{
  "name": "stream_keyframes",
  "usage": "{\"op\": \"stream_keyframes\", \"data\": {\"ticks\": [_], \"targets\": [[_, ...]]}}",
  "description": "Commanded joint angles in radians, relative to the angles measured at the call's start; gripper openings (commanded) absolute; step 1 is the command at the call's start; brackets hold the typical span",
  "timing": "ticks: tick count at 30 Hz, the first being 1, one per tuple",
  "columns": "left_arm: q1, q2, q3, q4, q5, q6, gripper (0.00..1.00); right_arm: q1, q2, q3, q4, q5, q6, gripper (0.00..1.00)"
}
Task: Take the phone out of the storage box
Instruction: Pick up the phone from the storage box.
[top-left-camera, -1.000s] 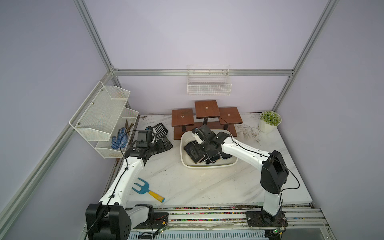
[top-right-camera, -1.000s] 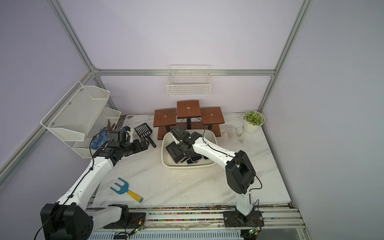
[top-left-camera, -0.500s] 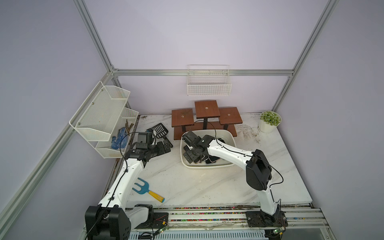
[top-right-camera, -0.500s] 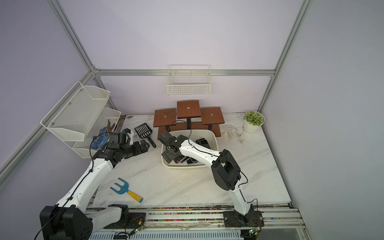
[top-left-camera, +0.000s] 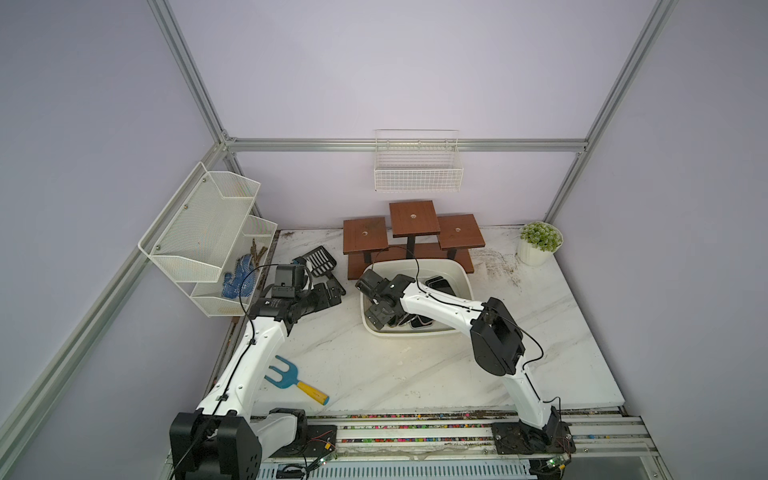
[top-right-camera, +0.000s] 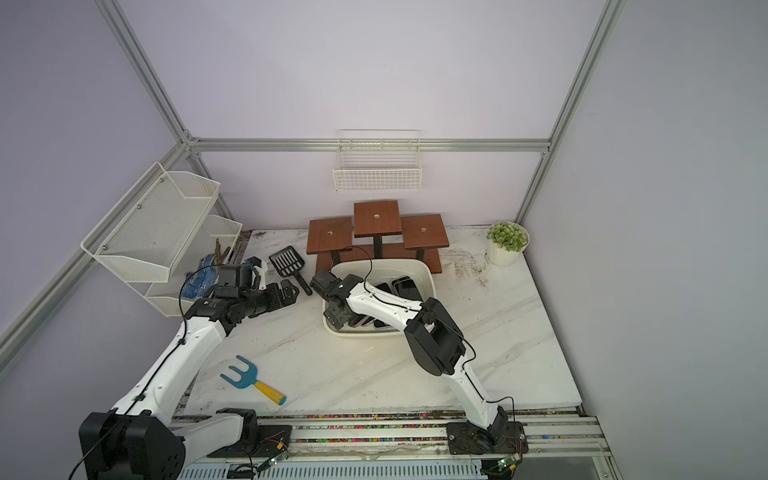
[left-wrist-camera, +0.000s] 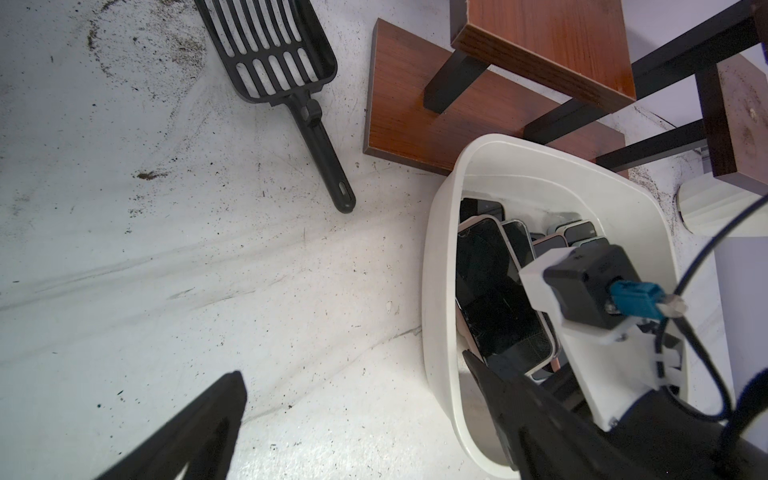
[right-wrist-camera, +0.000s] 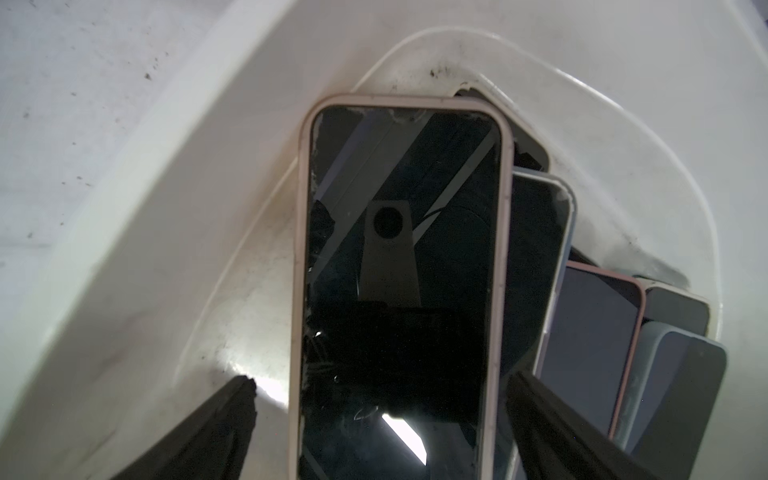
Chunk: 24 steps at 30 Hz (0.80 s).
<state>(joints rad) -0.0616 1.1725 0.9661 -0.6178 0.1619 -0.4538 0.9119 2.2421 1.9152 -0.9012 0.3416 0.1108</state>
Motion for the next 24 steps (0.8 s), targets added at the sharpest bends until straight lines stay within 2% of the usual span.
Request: {"op": "stream_keyframes", "data": {"ticks": [1, 5, 15, 24], "targets": [[-0.007, 0.001, 0.008, 0.006, 0.017, -0.006, 1.0, 0.008, 0.021, 0.021, -0.03, 0.06, 0.006, 1.0], [-0.01, 0.005, 0.011, 0.001, 0.012, -0.002, 1.0, 0.008, 0.047, 0.029, -0.036, 0.119, 0.012, 1.0], [-0.014, 0.009, 0.012, -0.007, -0.005, 0.0, 1.0, 0.006, 0.108, 0.073, -0.045, 0.144, 0.0, 1.0], [-0.014, 0.022, 0.015, 0.005, -0.005, -0.005, 1.0, -0.002, 0.097, 0.08, -0.047, 0.14, 0.006, 0.81]]}}
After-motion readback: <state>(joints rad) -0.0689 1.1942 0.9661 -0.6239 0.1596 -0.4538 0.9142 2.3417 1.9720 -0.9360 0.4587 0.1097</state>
